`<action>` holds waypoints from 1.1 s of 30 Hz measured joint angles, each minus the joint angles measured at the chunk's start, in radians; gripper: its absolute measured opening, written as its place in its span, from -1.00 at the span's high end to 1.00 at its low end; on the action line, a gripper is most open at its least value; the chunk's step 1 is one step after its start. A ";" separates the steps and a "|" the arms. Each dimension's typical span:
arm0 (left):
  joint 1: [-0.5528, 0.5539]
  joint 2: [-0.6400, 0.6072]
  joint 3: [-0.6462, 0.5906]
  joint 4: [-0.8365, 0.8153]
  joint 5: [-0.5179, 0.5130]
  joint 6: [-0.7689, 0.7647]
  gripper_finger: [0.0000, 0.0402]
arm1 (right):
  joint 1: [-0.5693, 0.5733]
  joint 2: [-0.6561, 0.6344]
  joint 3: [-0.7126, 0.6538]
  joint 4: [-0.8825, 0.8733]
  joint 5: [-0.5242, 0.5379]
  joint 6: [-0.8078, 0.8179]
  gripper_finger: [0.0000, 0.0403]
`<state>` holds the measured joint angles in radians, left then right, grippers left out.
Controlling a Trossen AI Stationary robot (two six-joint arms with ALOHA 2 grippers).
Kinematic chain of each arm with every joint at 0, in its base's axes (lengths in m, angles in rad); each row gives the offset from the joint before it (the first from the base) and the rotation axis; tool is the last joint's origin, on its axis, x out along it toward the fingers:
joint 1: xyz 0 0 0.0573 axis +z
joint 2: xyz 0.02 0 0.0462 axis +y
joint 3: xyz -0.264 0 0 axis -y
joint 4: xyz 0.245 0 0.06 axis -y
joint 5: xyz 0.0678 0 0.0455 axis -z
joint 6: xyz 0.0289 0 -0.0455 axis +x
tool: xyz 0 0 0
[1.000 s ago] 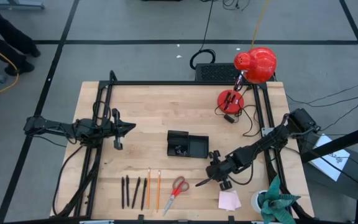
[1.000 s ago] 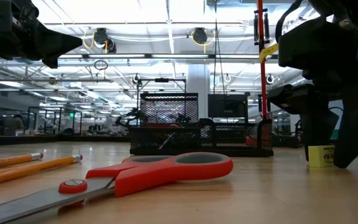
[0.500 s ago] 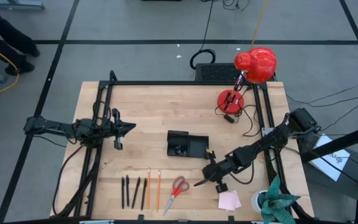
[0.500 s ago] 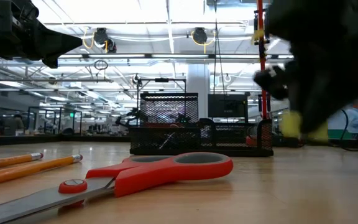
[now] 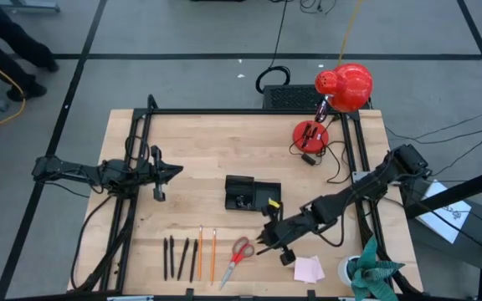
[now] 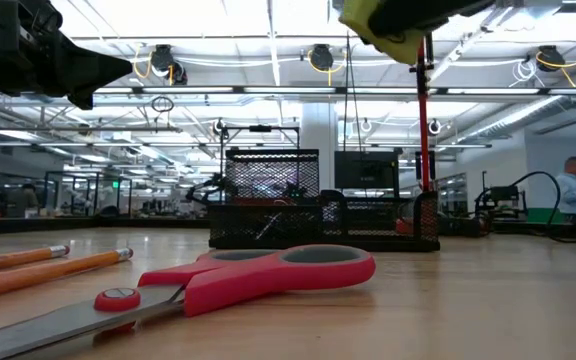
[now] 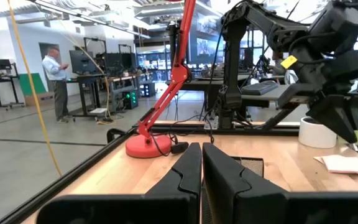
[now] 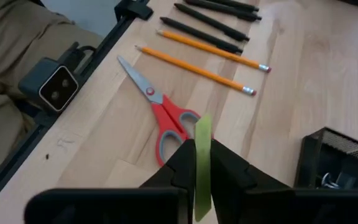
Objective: Pick and place office supplies into organizer
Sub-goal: Put the eraser into the desk organizer
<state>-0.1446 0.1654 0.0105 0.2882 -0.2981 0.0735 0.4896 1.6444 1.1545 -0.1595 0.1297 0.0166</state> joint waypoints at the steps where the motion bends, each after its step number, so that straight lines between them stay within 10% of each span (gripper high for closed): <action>1: 0.000 0.000 0.000 0.000 0.000 0.000 0.88 | -0.004 0.000 0.000 0.001 0.000 -0.002 0.92; 33: 0.000 0.000 0.000 0.000 0.000 0.000 0.88 | -0.325 0.263 0.002 0.325 0.129 -0.029 0.90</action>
<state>-0.1444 0.1654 0.0105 0.2881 -0.2977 0.0738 0.1650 1.9073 1.1561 0.1655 0.2584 -0.0122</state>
